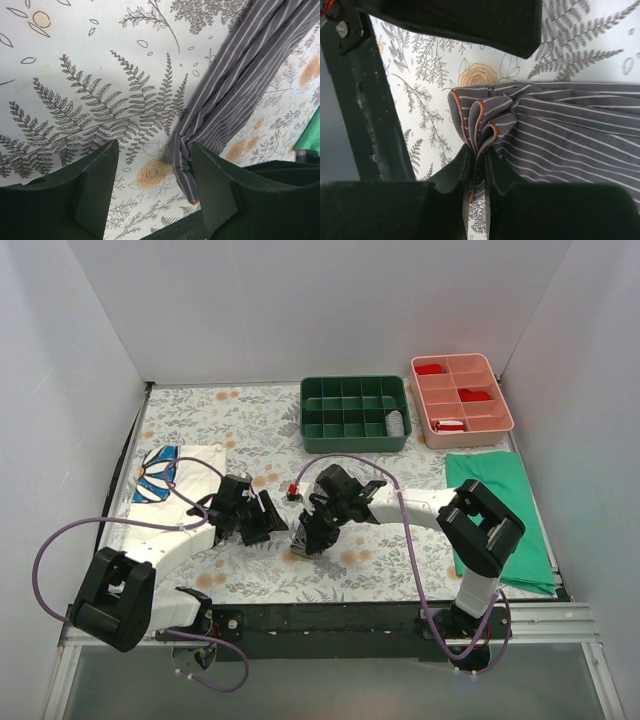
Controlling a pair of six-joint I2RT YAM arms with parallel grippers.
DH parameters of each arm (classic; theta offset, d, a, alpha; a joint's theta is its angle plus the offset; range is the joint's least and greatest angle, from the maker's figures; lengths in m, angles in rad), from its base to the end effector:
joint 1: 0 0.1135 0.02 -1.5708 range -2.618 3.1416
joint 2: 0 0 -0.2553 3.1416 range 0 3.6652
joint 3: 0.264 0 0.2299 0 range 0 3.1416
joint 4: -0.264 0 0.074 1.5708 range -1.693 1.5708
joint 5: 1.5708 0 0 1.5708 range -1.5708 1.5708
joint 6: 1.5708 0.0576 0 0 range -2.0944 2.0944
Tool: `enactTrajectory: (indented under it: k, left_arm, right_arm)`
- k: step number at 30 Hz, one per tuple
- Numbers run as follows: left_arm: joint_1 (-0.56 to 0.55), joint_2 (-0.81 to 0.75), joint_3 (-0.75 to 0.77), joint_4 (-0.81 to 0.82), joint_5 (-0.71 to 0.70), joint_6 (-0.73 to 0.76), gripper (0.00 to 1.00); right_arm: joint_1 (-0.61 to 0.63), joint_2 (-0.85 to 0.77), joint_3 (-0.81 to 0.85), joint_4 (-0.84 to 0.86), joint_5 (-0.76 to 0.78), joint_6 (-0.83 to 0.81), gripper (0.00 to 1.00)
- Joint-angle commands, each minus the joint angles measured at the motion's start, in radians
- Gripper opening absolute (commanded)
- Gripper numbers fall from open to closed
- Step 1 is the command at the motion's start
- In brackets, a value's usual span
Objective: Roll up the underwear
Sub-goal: Roll the underwear to the center of the board.
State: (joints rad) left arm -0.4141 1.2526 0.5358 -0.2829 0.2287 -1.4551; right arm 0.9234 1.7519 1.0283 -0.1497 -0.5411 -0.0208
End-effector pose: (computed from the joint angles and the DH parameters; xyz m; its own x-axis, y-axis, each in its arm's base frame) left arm 0.1936 -0.0993 0.1460 -0.5896 -0.7976 0.1271 -0.7069 0.4335 -0.5590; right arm 0.1882 0.2981 0.1681 -0.4438 -0.6165 -0.6504 -0.8927 0.2403 0.3813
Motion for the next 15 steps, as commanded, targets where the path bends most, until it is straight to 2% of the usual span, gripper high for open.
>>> enactTrajectory:
  k: [1,7,15]
  left_arm:
    - [0.005,-0.088,-0.017,0.019,0.000,-0.008,0.59]
    - [0.003,-0.192,-0.068,0.039,0.014,-0.011,0.63]
    - [0.001,-0.278,-0.174,0.171,0.112,-0.025,0.66]
  right_arm:
    - [-0.023,0.029,0.015,0.064,-0.175,0.037,0.17]
    - [-0.086,0.057,-0.025,0.202,-0.264,0.163,0.18]
    - [-0.146,0.161,0.022,0.196,-0.398,0.188,0.19]
